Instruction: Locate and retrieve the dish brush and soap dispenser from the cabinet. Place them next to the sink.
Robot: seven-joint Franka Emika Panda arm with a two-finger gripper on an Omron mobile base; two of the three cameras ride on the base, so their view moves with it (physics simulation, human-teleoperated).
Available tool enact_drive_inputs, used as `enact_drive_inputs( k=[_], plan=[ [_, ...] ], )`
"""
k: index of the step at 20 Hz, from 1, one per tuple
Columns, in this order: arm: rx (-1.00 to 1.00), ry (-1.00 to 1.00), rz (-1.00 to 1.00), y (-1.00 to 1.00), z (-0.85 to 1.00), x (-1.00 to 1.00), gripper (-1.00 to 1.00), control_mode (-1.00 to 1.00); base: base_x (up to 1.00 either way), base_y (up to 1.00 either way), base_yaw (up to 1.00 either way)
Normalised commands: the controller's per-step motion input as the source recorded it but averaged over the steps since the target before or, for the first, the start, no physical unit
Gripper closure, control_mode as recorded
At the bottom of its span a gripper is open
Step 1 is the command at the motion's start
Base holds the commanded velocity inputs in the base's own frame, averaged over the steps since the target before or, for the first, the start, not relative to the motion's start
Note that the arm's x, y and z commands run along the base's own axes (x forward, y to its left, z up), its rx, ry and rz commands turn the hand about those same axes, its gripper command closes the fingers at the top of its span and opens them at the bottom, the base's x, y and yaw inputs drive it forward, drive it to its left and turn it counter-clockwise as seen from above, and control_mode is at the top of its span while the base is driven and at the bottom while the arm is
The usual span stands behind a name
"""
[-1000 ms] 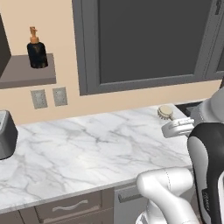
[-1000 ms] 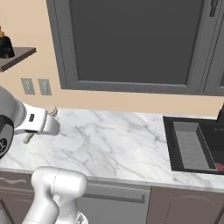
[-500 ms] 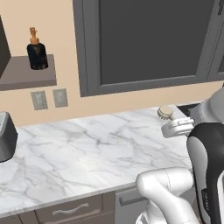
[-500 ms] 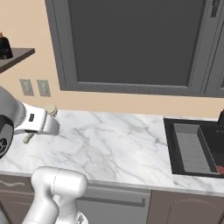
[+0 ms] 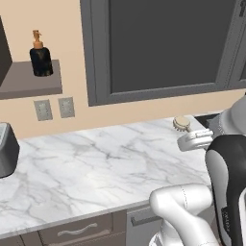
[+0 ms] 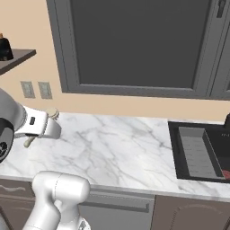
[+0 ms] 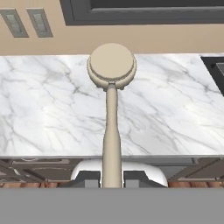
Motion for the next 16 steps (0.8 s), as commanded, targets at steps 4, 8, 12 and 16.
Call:
enact_drive_inputs(
  k=[4, 8, 12, 16],
  plan=[
    [0.00, 0.00, 0.00, 0.00, 0.00, 0.00, 1.00, 1.00, 0.00, 0.00, 0.00],
    [0.00, 0.03, 0.04, -0.06, 0.00, 0.35, 1.00, -1.00, 0.03, 0.00, 0.00],
    [0.04, 0.21, 0.00, -0.30, -0.06, 0.61, 1.00, -1.00, 0.00, 0.00, 0.00],
    [0.07, 0.31, -0.01, -0.53, -0.30, 0.58, 1.00, -1.00, 0.00, 0.00, 0.00]
  ],
)
